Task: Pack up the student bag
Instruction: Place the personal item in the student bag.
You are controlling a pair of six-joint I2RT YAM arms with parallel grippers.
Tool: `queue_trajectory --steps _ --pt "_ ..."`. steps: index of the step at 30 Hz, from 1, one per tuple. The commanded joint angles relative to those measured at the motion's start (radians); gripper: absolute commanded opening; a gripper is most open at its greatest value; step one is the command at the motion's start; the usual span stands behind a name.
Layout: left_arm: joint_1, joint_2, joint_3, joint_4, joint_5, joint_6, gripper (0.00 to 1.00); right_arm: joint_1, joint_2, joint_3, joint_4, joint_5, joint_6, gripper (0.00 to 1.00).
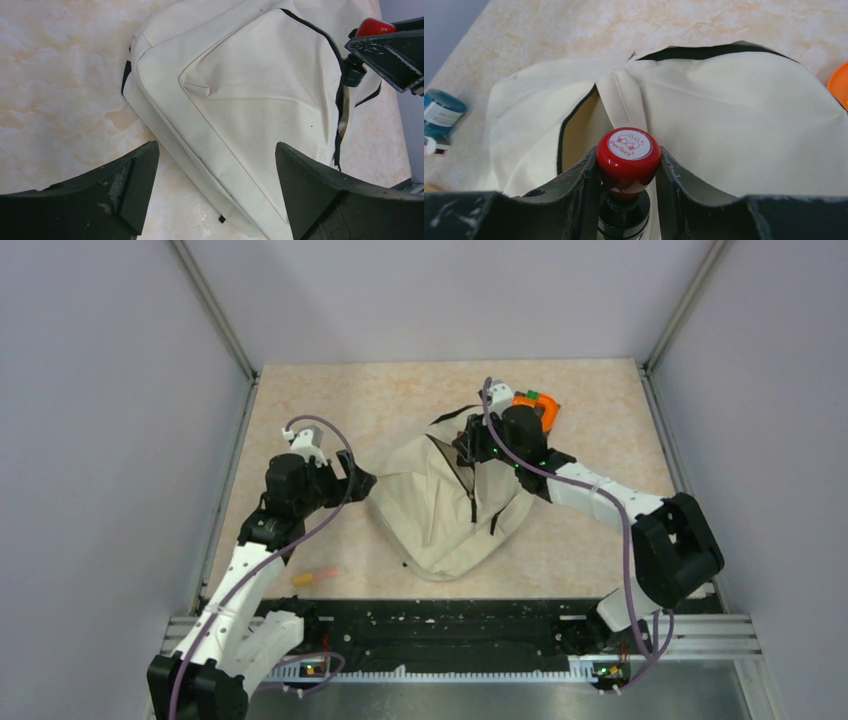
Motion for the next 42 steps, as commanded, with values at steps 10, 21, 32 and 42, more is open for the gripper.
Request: queue_trajectory --steps 10,21,32,42 --pt "0.019 -0.055 -0.029 0.0 0.002 -0.028 0.91 0.054 0.125 0.111 0.034 -0.113 -0.035 0.02" --pt "0.029 -0.036 -0.035 0.005 0.014 -0.036 0.91 0.052 0.141 0.121 -0.147 -0.243 0.019 0.02" --pt "0.035 -0.042 -0.055 -0.015 0.009 -0.062 0.91 0.023 0.188 0.175 -0.17 -0.409 0.067 0.31" --pt "0.038 -0.044 -0.078 -0.026 0.003 -0.082 0.91 0.021 0.084 0.164 -0.237 -0.267 0.019 0.61"
